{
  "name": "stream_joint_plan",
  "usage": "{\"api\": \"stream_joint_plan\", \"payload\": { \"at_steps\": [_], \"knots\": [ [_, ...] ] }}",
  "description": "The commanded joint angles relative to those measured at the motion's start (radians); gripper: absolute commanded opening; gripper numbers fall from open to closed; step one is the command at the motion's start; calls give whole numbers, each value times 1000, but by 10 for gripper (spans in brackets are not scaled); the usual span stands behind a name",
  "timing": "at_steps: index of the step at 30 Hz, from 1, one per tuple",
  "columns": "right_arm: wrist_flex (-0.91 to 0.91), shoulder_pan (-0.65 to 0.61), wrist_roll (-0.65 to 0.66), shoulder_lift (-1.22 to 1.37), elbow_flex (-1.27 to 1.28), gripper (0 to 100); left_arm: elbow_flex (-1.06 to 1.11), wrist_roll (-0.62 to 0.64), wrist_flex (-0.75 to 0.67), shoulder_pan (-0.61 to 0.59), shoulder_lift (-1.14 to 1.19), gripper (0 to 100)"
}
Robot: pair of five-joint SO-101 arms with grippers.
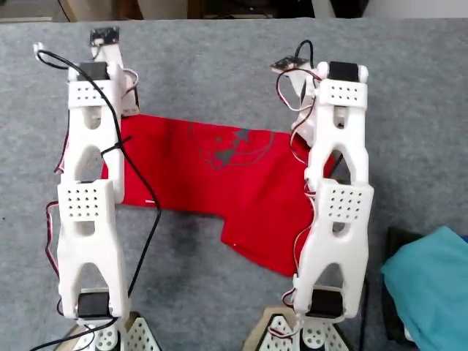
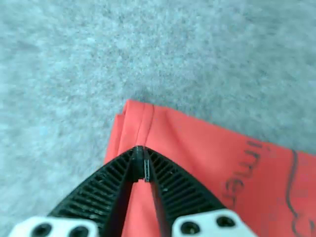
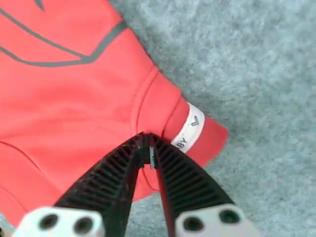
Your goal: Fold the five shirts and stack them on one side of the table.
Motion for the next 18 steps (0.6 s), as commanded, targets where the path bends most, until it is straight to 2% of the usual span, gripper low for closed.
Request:
{"api": "stream_joint_plan", "payload": {
  "at_steps": [1, 8, 15, 18],
  "knots": [
    [17, 15, 12, -142, 19, 5, -192, -44, 164, -3, -13, 19],
    [-26, -31, 193, -479, 443, 5, -8, -120, 164, -87, -107, 17],
    [-259, -93, 256, -914, 1040, 8, 476, -143, 153, -118, -433, 18],
    [-362, -142, 256, -1078, 1294, 9, 703, -143, 71, -118, -595, 18]
  ]
}}
